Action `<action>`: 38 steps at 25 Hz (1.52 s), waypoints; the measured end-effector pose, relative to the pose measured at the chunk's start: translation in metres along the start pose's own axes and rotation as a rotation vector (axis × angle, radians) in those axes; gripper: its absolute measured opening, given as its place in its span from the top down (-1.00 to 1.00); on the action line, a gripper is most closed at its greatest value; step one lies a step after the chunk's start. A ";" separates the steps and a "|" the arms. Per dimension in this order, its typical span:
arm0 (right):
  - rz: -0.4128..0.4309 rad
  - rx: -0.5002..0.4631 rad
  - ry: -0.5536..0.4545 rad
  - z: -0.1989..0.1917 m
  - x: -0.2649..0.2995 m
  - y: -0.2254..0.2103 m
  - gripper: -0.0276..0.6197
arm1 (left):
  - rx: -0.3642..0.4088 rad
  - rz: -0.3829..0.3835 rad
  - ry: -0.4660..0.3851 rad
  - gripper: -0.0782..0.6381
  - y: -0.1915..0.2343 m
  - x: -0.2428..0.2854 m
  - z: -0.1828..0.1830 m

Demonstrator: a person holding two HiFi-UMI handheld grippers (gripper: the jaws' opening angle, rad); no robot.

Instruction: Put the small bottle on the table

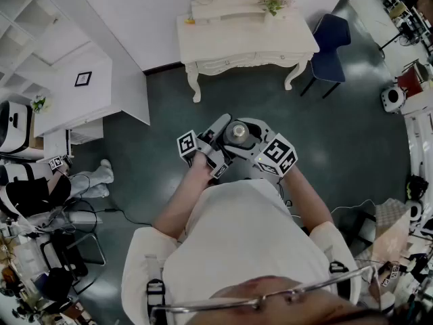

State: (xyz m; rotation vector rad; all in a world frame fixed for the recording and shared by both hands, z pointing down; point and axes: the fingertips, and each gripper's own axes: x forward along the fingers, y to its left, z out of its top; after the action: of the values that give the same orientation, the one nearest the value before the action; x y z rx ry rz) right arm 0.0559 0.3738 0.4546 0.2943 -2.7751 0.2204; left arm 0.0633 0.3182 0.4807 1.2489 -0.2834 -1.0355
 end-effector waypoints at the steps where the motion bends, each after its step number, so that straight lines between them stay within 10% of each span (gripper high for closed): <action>1: 0.000 -0.001 0.000 0.000 0.001 -0.001 -0.15 | 0.000 -0.001 0.000 -0.04 0.000 0.000 0.001; 38: -0.113 0.053 -0.006 0.004 0.060 0.024 -0.14 | -0.055 0.055 0.107 -0.03 -0.014 -0.045 0.035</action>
State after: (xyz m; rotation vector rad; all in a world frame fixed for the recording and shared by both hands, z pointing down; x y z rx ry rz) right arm -0.0063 0.3852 0.4691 0.4643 -2.7515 0.2649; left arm 0.0084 0.3313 0.4961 1.2356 -0.2044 -0.9207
